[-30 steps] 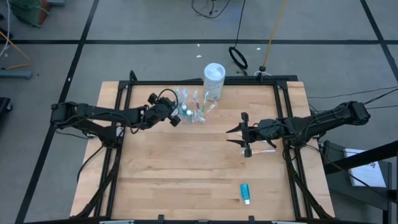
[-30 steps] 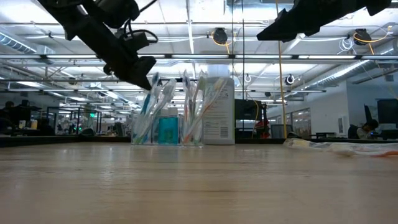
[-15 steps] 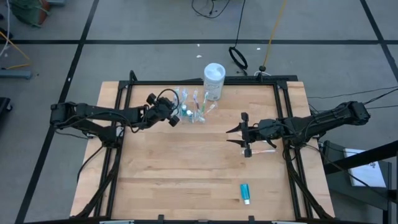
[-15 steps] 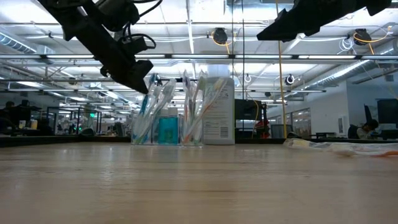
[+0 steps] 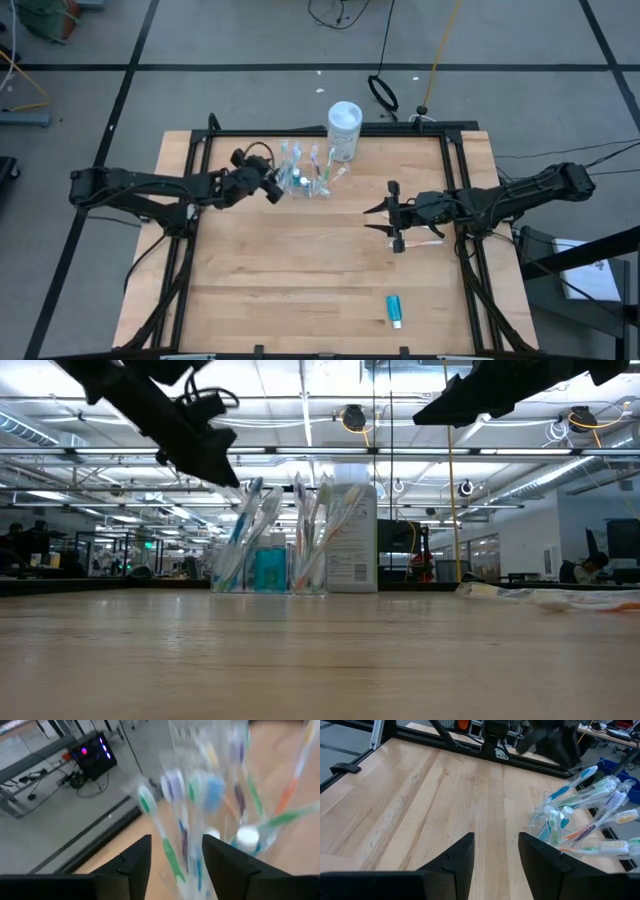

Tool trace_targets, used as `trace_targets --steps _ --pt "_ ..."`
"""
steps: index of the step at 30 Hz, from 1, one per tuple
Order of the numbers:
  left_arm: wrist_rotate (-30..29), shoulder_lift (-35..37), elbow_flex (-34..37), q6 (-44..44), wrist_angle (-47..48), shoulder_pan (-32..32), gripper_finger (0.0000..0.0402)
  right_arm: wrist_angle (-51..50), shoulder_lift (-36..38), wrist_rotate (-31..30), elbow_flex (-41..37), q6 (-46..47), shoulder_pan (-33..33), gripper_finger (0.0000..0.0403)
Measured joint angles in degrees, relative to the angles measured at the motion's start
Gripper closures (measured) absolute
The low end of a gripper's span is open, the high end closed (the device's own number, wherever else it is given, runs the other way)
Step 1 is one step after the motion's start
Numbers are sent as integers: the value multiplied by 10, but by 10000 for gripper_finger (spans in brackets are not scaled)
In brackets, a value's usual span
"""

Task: Pick & Place toothbrushing station
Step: Put the blue toothbrush into the transparent organizer, then put the orange toothbrush into the transparent organizer

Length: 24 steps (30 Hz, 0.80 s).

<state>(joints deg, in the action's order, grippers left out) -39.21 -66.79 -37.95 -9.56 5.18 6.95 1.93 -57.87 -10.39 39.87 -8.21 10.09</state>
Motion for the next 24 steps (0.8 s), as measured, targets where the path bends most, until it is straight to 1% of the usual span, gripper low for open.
trace_targets --steps 3,7,9,12,14,16,24 --pt "-2 29 0 -5 -1 -1 218 0 0 0 0 0 0 257" --pt "17 42 0 -36 3 -2 218 0 0 0 0 0 0 257" --pt "49 43 0 -36 4 -7 218 0 0 0 0 0 0 257" --pt "117 42 0 -10 7 -17 218 0 0 0 0 0 0 257" --pt "149 41 0 10 6 -26 218 0 0 0 0 0 0 257" --pt "155 40 0 19 7 -34 218 0 0 0 0 0 0 257" --pt "142 40 0 22 6 -41 218 4 0 -7 0 0 0 257"
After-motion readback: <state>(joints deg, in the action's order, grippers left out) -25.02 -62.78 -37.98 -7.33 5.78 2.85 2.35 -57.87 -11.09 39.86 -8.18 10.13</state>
